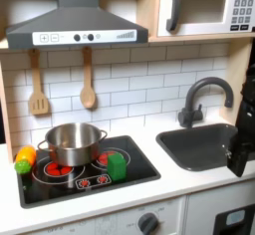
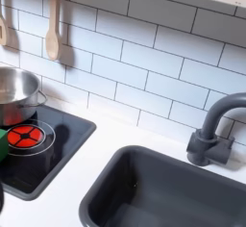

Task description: Reach green block

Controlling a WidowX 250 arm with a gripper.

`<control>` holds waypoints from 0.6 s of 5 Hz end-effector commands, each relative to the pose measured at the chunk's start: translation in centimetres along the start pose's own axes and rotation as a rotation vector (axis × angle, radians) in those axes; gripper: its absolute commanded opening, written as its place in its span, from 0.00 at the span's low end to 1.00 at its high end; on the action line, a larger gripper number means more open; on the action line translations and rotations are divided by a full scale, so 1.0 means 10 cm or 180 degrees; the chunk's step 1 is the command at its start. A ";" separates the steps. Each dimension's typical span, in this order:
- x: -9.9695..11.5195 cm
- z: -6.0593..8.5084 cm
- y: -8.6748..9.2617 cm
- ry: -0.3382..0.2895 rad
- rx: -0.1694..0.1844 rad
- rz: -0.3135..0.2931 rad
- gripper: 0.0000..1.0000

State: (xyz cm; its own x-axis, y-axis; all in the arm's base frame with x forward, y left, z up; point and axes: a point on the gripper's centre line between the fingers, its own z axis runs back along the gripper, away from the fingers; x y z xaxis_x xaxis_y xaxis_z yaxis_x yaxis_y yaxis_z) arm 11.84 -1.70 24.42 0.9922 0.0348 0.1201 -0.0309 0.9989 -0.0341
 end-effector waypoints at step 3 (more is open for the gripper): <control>0.30 -0.10 0.19 -0.0132 0.0125 -0.0031 1.00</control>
State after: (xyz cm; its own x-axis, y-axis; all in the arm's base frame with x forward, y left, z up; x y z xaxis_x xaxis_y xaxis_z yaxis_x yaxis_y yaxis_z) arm 14.86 0.18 23.53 0.9884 0.0245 0.1498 -0.0247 0.9997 -0.0006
